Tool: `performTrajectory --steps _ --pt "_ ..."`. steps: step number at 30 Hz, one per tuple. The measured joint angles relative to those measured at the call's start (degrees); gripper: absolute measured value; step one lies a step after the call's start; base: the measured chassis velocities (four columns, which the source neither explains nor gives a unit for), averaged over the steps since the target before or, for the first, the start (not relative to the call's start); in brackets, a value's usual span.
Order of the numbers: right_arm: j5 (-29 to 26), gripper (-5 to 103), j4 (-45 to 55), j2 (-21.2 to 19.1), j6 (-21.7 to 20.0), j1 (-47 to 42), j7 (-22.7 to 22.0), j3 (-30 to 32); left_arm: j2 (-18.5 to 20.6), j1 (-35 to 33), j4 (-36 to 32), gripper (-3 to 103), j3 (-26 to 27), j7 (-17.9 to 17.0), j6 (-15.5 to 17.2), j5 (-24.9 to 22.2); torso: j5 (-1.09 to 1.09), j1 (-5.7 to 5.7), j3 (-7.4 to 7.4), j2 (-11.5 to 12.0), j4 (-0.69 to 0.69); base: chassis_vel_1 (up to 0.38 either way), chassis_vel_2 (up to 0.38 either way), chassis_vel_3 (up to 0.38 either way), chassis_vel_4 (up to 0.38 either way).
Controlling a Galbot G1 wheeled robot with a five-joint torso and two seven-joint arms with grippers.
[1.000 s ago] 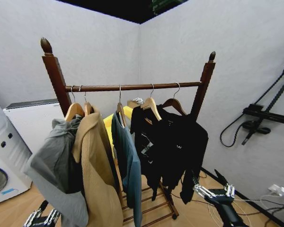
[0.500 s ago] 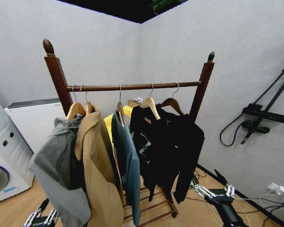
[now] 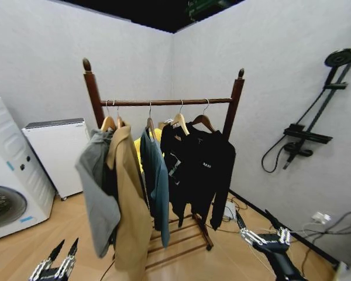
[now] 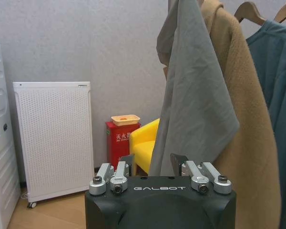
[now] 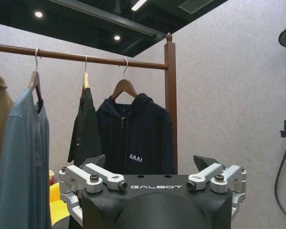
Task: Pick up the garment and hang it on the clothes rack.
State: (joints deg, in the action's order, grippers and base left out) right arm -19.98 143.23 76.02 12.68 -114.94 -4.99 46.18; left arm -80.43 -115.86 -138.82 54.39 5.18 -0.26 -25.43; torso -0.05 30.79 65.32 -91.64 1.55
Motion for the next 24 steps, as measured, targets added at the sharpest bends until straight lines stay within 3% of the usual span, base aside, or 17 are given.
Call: performTrajectory --steps 5,6,15,24 --pt "0.0 100 0.0 0.0 0.0 0.0 0.0 0.0 0.0 0.0 0.0 46 0.0 0.0 0.0 0.0 0.05 -0.08 -0.05 0.0 -0.01 0.194 -0.129 -0.196 0.183" --pt "0.0 100 0.0 0.0 0.0 0.0 0.0 0.0 0.0 0.0 0.0 46 0.0 0.0 0.0 0.0 0.04 -0.13 -0.11 0.2 0.05 0.021 -0.025 -0.118 0.068" --pt "0.0 100 0.0 0.0 0.0 0.0 0.0 0.0 0.0 0.0 0.0 46 0.0 0.0 0.0 0.0 0.07 -0.48 -0.56 1.2 -0.03 -0.091 -0.025 0.004 -0.054" --pt "0.0 100 0.0 0.0 0.0 0.0 0.0 0.0 0.0 0.0 0.0 46 0.0 0.0 0.0 0.0 0.05 -0.89 -0.9 1.8 0.01 -0.062 -0.072 -0.094 -0.084"
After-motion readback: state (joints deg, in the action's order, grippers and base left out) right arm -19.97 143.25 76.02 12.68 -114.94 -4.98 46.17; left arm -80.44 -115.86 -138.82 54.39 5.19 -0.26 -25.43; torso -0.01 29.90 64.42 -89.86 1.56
